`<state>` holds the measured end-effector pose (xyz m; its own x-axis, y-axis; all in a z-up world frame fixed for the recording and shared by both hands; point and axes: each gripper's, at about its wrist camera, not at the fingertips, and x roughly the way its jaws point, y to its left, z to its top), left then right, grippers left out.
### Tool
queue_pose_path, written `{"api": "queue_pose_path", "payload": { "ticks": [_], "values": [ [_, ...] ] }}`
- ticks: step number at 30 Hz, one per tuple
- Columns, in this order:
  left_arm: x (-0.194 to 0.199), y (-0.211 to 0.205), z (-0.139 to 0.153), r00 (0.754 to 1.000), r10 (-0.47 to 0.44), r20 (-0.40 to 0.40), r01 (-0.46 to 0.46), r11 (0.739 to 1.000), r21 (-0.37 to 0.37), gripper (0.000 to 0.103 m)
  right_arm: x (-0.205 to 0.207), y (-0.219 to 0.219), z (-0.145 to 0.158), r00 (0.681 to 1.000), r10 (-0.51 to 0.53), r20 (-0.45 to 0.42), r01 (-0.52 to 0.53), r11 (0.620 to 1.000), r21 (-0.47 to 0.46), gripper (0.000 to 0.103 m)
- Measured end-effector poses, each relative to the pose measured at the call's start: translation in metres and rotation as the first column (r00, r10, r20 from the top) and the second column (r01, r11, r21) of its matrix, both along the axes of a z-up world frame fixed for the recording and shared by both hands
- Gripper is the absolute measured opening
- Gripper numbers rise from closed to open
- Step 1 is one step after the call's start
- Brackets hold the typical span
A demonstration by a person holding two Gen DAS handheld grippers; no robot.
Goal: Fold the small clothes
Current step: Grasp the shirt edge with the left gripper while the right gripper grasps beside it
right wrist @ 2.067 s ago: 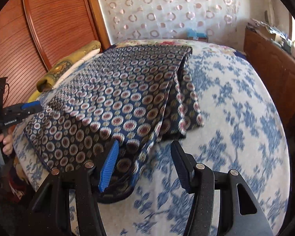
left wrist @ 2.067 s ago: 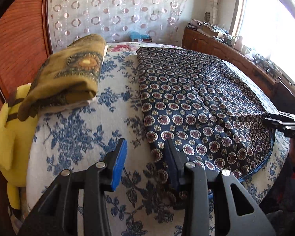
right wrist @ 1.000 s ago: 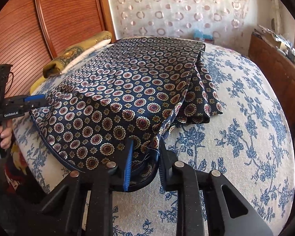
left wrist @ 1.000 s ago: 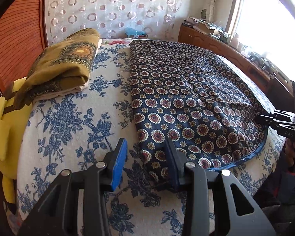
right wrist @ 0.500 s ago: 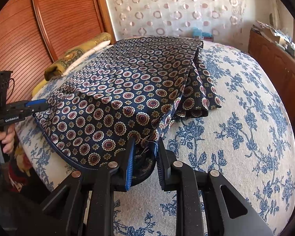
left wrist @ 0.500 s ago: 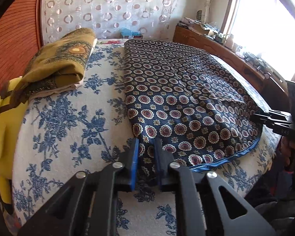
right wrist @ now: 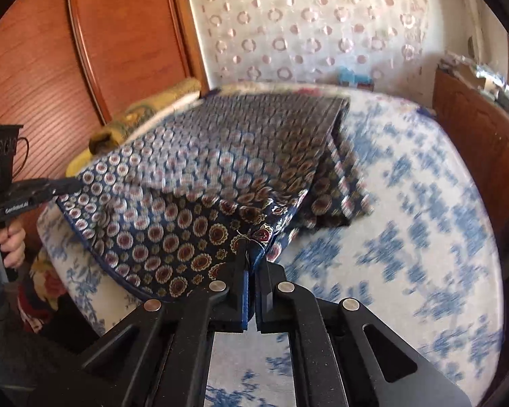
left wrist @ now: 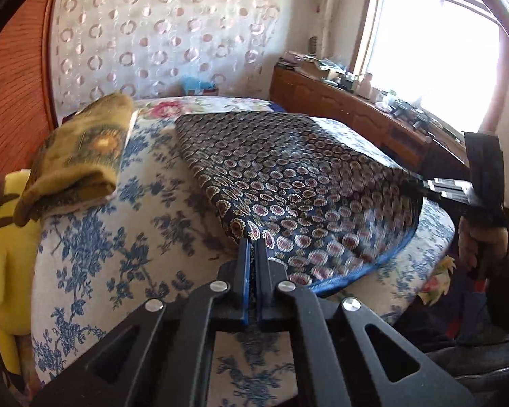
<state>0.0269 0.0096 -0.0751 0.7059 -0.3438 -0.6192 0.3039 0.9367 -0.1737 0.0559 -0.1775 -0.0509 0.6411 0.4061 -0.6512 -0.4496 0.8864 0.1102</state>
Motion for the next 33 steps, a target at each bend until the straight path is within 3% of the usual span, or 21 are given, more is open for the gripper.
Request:
{"api": "queue_pose_path", "payload": {
  "ticks": [4, 10, 15, 19, 20, 22, 23, 24, 27, 29, 31, 33],
  "values": [
    [0.0, -0.007, 0.006, 1.0, -0.012, 0.012, 0.012, 1.0, -0.011, 0.0, 0.002, -0.015, 0.02, 0.999, -0.028, 0.037, 0.028, 0.999, 0.02, 0.0],
    [0.005, -0.007, 0.013, 1.0, 0.002, 0.031, -0.002, 1.0, -0.004, 0.0, 0.001, -0.019, 0.027, 0.999, -0.023, 0.046, 0.021, 0.999, 0.038, 0.0],
    [0.012, 0.001, -0.002, 0.999, 0.043, -0.003, -0.043, 0.999, 0.01, 0.0, 0.007, -0.005, -0.003, 0.998, 0.005, -0.056, -0.001, 0.998, 0.056, 0.0],
    [0.013, 0.007, -0.017, 0.998, 0.056, -0.036, -0.056, 0.998, 0.016, 0.0, 0.003, 0.012, -0.025, 0.997, -0.028, -0.077, 0.028, 1.0, -0.007, 0.001],
    [0.013, 0.008, -0.019, 0.998, 0.058, -0.04, -0.058, 0.998, 0.017, 0.0, 0.002, 0.014, -0.028, 0.997, -0.041, -0.072, 0.039, 0.999, -0.022, 0.004],
    [0.013, 0.011, -0.023, 0.997, 0.063, -0.046, -0.063, 0.998, 0.012, 0.0, 0.001, 0.015, -0.03, 0.996, -0.06, -0.07, 0.058, 0.998, -0.034, 0.021],
    [0.013, 0.011, -0.024, 0.997, 0.066, -0.047, -0.065, 0.998, 0.009, 0.0, 0.002, 0.015, -0.031, 0.994, -0.077, -0.073, 0.075, 0.996, -0.04, 0.043],
    [0.013, 0.012, -0.026, 0.996, 0.067, -0.051, -0.067, 0.998, 0.003, 0.0, 0.002, 0.016, -0.031, 0.995, -0.074, -0.073, 0.072, 0.997, -0.035, 0.055],
    [0.014, 0.011, -0.029, 0.996, 0.064, -0.057, -0.064, 0.998, -0.003, 0.0, 0.002, 0.024, -0.032, 0.995, -0.061, -0.076, 0.058, 0.998, -0.039, 0.058],
    [0.013, 0.008, -0.029, 0.997, 0.055, -0.054, -0.056, 0.998, -0.018, 0.0, 0.002, 0.033, -0.033, 0.997, -0.047, -0.069, 0.043, 0.997, -0.058, 0.057],
    [0.013, 0.007, -0.026, 0.998, 0.046, -0.045, -0.047, 0.998, -0.03, 0.0, 0.0, 0.042, -0.035, 0.998, -0.033, -0.044, 0.028, 0.994, -0.103, 0.039],
    [0.012, 0.006, -0.02, 0.999, 0.04, -0.029, -0.041, 0.998, -0.053, 0.0, -0.001, 0.048, -0.036, 1.0, 0.009, -0.03, -0.012, 0.993, -0.115, 0.01]
  ]
}}
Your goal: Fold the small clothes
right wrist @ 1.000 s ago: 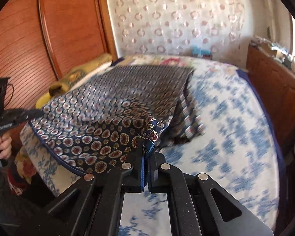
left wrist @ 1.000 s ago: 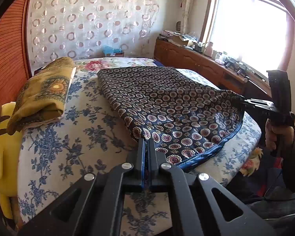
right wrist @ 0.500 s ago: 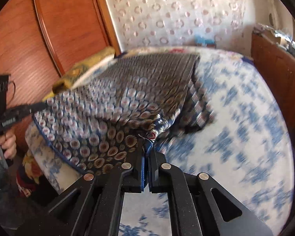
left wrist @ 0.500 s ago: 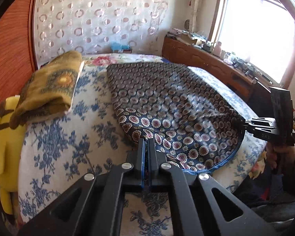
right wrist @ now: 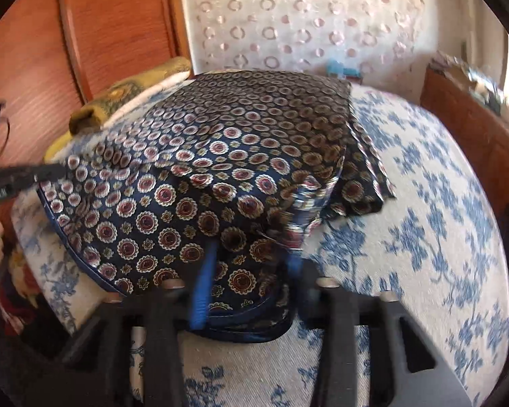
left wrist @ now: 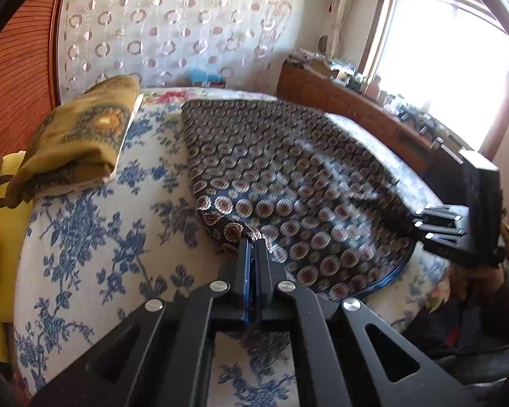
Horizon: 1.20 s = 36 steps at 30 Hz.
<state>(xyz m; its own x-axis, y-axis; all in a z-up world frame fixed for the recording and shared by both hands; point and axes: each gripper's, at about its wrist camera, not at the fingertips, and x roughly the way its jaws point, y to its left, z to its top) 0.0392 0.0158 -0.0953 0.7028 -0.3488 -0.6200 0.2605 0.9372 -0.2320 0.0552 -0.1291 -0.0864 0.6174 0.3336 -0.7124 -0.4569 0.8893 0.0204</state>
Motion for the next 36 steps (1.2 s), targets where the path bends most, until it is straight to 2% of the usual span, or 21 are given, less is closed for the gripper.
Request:
{"api": "queue_pose_path", "payload": {
  "ticks": [3, 6, 10, 13, 17, 22, 24, 26, 28, 30, 31, 33, 36],
  "values": [
    [0.0, 0.0, 0.017, 0.999, -0.002, 0.044, 0.003, 1.0, -0.025, 0.0, 0.003, -0.004, 0.001, 1.0, 0.029, -0.006, -0.029, 0.999, 0.021, 0.002],
    [0.004, 0.0, 0.039, 0.996, -0.004, 0.091, 0.009, 0.999, -0.049, 0.0, 0.007, -0.021, 0.014, 1.0, 0.031, 0.0, -0.03, 0.994, 0.106, 0.001],
    [0.028, 0.002, 0.068, 0.991, 0.012, 0.131, -0.003, 0.998, -0.069, 0.0, 0.021, -0.042, 0.048, 1.0, 0.009, 0.027, -0.014, 0.98, 0.198, 0.001],
    [0.062, 0.007, 0.08, 0.991, 0.027, 0.13, -0.016, 0.996, -0.086, 0.0, 0.043, -0.054, 0.074, 0.999, -0.009, 0.037, -0.001, 0.969, 0.246, 0.001],
    [0.119, 0.01, 0.084, 0.993, 0.051, 0.109, -0.043, 0.996, -0.072, 0.0, 0.091, -0.05, 0.097, 0.999, -0.027, 0.038, 0.017, 0.97, 0.242, 0.001],
    [0.184, 0.009, 0.078, 0.992, 0.082, 0.092, -0.081, 0.997, -0.02, 0.0, 0.163, -0.039, 0.094, 0.999, -0.05, 0.011, 0.048, 0.983, 0.178, 0.003],
    [0.206, 0.01, 0.073, 0.993, 0.094, 0.073, -0.094, 0.996, -0.012, 0.0, 0.183, -0.042, 0.09, 0.997, -0.079, 0.001, 0.078, 0.985, 0.154, 0.011],
    [0.225, 0.01, 0.067, 0.993, 0.104, 0.057, -0.105, 0.995, 0.0, 0.0, 0.203, -0.039, 0.087, 0.994, -0.103, 0.021, 0.1, 0.989, 0.106, 0.012],
    [0.24, 0.01, 0.061, 0.992, 0.116, 0.048, -0.117, 0.993, 0.016, 0.0, 0.219, -0.041, 0.085, 0.995, -0.101, 0.022, 0.099, 0.99, 0.098, 0.017],
    [0.252, 0.01, 0.054, 0.991, 0.128, 0.036, -0.128, 0.991, 0.024, 0.0, 0.229, -0.045, 0.084, 0.994, -0.103, 0.04, 0.1, 0.992, 0.077, 0.03],
    [0.256, 0.01, 0.05, 0.991, 0.133, 0.03, -0.134, 0.991, 0.029, 0.0, 0.233, -0.047, 0.085, 0.993, -0.107, 0.059, 0.104, 0.993, 0.056, 0.031],
    [0.264, 0.011, 0.042, 0.99, 0.141, 0.018, -0.142, 0.989, 0.035, 0.0, 0.238, -0.051, 0.084, 0.99, -0.119, 0.08, 0.117, 0.993, 0.033, 0.052],
    [0.272, 0.011, 0.036, 0.99, 0.139, 0.001, -0.139, 0.99, 0.03, 0.0, 0.243, -0.063, 0.086, 0.986, -0.132, 0.102, 0.128, 0.991, 0.043, 0.055]
  ]
}}
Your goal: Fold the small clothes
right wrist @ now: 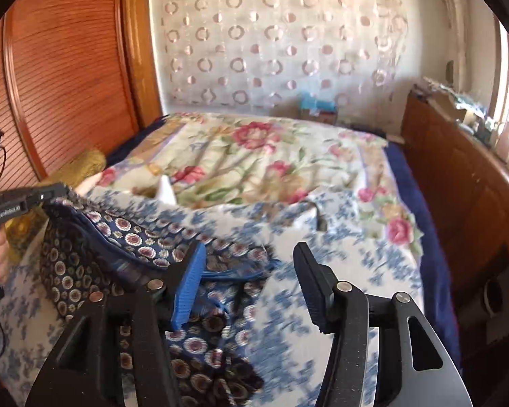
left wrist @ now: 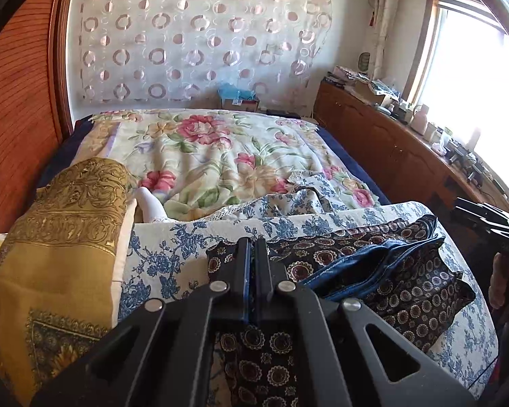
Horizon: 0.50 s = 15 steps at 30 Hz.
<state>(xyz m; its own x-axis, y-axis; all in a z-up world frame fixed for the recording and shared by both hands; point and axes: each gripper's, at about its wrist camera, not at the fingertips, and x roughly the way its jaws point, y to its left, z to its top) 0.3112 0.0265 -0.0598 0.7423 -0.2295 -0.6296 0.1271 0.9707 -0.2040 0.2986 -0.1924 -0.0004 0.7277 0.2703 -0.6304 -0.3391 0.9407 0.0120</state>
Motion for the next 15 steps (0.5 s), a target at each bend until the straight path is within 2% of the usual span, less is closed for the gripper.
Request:
{"api": "queue_pose_path", "payload": {
  "ticks": [4, 5, 8, 14, 15],
  "values": [
    [0.003, 0.002, 0.004, 1.0, -0.028, -0.007, 0.028, 0.999, -0.019, 0.002, -0.007, -0.005, -0.005, 0.998, 0.058, -0.016, -0.058, 0.998, 0.023, 0.055],
    [0.001, 0.002, 0.006, 0.999, -0.032, -0.005, 0.032, 0.999, -0.019, 0.008, -0.01, -0.004, -0.009, 0.997, 0.077, -0.031, -0.076, 0.997, 0.026, 0.055],
    [-0.008, 0.0, 0.017, 0.999, -0.034, 0.031, 0.034, 0.999, 0.006, 0.04, -0.013, 0.003, -0.025, 0.989, 0.123, -0.079, -0.122, 0.992, 0.014, 0.055],
    [-0.022, 0.0, 0.027, 0.997, -0.044, 0.064, 0.042, 0.999, 0.025, 0.051, -0.004, 0.017, -0.053, 0.973, 0.175, -0.15, -0.181, 0.983, -0.029, 0.054],
    [-0.023, 0.0, 0.025, 0.997, -0.046, 0.057, 0.045, 0.999, 0.026, 0.051, 0.001, 0.019, -0.056, 0.97, 0.178, -0.164, -0.186, 0.982, -0.033, 0.049]
  ]
}}
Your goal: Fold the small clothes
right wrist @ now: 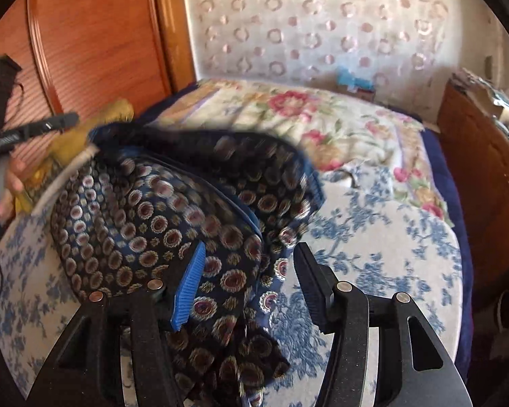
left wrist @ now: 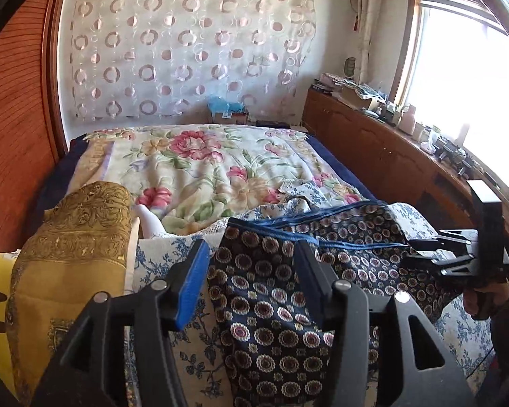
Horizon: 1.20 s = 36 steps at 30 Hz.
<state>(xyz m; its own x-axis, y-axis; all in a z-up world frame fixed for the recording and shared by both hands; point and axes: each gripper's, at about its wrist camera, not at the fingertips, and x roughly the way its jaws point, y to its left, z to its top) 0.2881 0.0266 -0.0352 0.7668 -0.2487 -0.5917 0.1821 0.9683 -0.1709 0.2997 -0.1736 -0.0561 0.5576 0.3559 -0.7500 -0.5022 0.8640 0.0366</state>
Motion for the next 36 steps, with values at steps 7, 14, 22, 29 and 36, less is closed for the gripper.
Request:
{"api": "queue_pose_path", "payload": {
  "ticks": [7, 14, 22, 29, 36],
  "values": [
    [0.003, -0.002, -0.024, 0.999, 0.008, -0.052, -0.007, 1.0, 0.019, 0.051, 0.016, 0.007, 0.001, 0.996, 0.083, -0.02, -0.082, 0.996, 0.037, 0.002],
    [-0.001, -0.005, -0.036, 0.998, 0.008, -0.066, -0.006, 1.0, 0.022, 0.051, 0.03, 0.015, 0.032, 0.991, 0.044, 0.128, -0.047, 0.999, 0.018, 0.001],
    [0.0, -0.007, -0.048, 0.996, 0.003, -0.094, -0.002, 1.0, 0.021, 0.051, 0.07, 0.044, 0.027, 0.978, 0.014, 0.207, 0.016, 0.99, -0.141, 0.001],
    [-0.001, -0.014, -0.054, 0.994, -0.013, -0.107, 0.018, 0.999, 0.042, 0.051, 0.063, 0.024, 0.027, 0.985, -0.051, 0.167, 0.07, 0.991, -0.11, 0.019],
    [0.0, -0.018, -0.06, 0.993, -0.016, -0.114, 0.023, 0.998, 0.055, 0.051, 0.032, -0.008, 0.03, 0.99, -0.098, 0.1, 0.105, 0.993, -0.061, 0.044]
  ]
}}
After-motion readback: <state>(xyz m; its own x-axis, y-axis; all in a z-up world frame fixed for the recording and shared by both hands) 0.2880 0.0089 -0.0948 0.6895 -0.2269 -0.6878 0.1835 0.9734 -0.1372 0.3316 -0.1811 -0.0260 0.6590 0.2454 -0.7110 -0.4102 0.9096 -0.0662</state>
